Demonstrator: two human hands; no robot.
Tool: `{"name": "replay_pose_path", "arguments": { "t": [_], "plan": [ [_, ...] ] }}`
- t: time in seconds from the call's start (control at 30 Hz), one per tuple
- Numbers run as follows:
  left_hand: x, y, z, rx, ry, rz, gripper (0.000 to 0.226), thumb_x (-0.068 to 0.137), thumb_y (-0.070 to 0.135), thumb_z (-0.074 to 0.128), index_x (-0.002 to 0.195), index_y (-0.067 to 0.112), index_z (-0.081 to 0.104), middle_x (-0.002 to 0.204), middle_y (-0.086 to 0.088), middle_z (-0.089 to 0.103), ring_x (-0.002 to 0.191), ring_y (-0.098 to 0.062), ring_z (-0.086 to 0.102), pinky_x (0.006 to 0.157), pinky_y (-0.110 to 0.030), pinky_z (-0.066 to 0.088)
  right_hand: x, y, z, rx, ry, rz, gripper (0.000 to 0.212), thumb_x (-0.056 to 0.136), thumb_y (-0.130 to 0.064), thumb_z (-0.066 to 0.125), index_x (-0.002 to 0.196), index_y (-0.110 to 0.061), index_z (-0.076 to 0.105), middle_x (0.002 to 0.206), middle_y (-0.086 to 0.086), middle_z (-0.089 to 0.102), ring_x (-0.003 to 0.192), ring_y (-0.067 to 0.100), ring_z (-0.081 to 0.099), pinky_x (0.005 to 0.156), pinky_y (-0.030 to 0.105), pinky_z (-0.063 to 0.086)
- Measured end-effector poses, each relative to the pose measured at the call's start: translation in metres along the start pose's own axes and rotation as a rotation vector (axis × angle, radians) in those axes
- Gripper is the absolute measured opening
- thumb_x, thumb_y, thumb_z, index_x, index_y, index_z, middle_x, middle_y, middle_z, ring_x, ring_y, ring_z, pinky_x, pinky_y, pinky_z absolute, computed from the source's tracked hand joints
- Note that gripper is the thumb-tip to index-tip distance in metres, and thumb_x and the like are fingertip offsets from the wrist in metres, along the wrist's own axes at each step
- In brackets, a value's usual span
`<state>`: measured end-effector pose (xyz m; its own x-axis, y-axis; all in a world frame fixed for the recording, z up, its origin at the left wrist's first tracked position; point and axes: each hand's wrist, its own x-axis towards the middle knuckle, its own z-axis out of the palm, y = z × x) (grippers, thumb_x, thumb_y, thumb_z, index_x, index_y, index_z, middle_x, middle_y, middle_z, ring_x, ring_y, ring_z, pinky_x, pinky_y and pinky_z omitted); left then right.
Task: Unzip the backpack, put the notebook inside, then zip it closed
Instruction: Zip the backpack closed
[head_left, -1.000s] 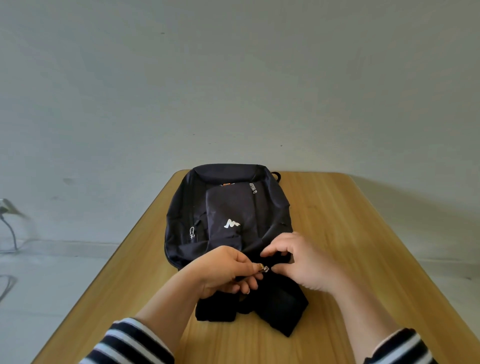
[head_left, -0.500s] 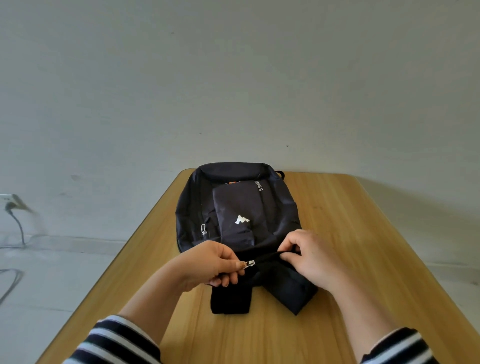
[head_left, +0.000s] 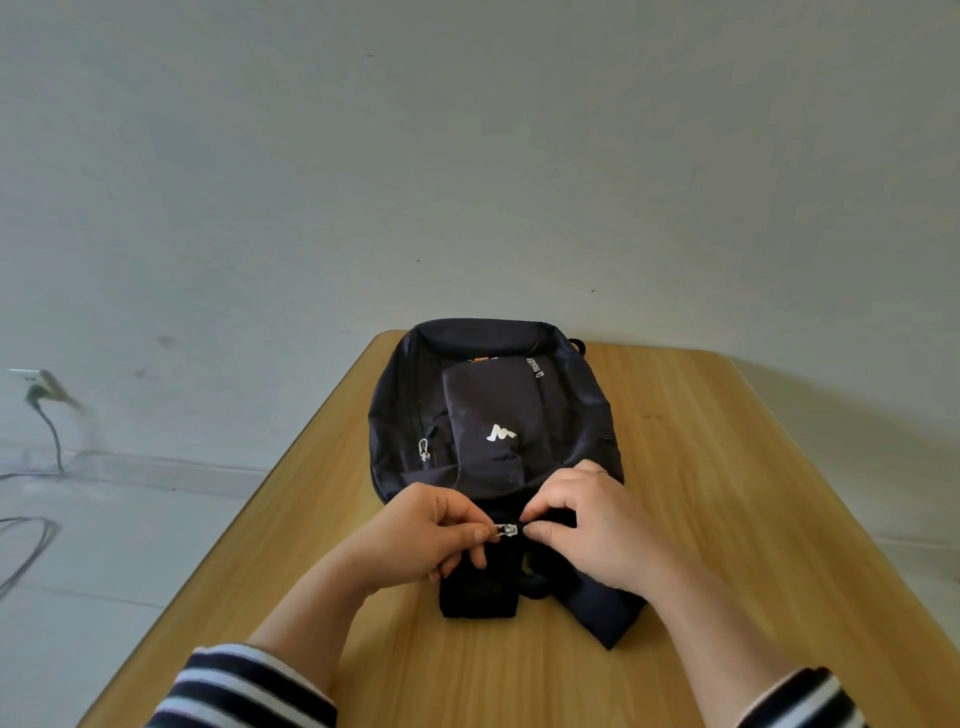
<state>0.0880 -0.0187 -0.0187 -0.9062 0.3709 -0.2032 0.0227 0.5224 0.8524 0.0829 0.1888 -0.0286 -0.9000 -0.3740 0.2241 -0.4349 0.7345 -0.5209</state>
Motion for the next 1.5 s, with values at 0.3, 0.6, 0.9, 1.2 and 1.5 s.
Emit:
{"name": "replay_pose_path", "arguments": {
  "t": [0.3,0.6,0.9,1.2,1.5],
  "plan": [
    [0.001,-0.006,-0.002,0.013,0.164,0.093,0.013,0.09,0.015,0.062,0.089,0.018,0.075,0.068,0.003,0.07,0.049,-0.005,0.051,0.052,-0.018,0.049,0.001,0.0,0.003,0.01,0.083,0.053,0.004,0.083,-0.025,0.068,0.081,-0.022,0.068,0.078,-0.018,0.056,0.09,0.008,0.052,0.08,0.021,0.044],
    [-0.001,-0.01,-0.01,-0.069,0.26,0.103,0.019,0.089,0.013,0.062,0.082,0.023,0.076,0.075,0.006,0.075,0.052,-0.003,0.053,0.055,-0.019,0.049,0.0,0.006,0.002,0.026,0.127,0.107,0.008,0.084,-0.023,0.066,0.077,-0.022,0.063,0.08,-0.012,0.06,0.088,0.007,0.053,0.078,0.024,0.046],
    [-0.001,-0.011,-0.01,-0.014,0.275,0.11,0.015,0.087,0.015,0.065,0.09,0.024,0.077,0.081,0.012,0.064,0.062,0.008,0.056,0.058,-0.01,0.044,0.0,-0.001,-0.001,0.01,0.056,0.097,0.007,0.083,-0.031,0.067,0.089,-0.031,0.067,0.081,-0.016,0.06,0.086,0.002,0.049,0.073,0.015,0.04],
    [-0.001,-0.009,-0.007,0.093,0.221,0.061,0.006,0.081,0.03,0.072,0.085,0.027,0.076,0.085,0.011,0.073,0.082,0.001,0.066,0.074,-0.016,0.055,0.015,-0.024,0.015,-0.056,0.015,0.035,0.014,0.084,-0.03,0.065,0.097,-0.025,0.07,0.088,-0.014,0.06,0.091,0.006,0.053,0.081,0.023,0.048],
    [-0.003,-0.012,-0.013,0.198,0.426,0.114,0.014,0.082,0.022,0.071,0.072,0.032,0.07,0.07,0.013,0.067,0.067,0.007,0.061,0.06,-0.009,0.049,0.013,-0.016,0.016,0.024,0.142,0.097,0.003,0.086,-0.017,0.065,0.085,-0.02,0.065,0.083,-0.011,0.059,0.079,0.006,0.055,0.072,0.019,0.048]
  ]
}}
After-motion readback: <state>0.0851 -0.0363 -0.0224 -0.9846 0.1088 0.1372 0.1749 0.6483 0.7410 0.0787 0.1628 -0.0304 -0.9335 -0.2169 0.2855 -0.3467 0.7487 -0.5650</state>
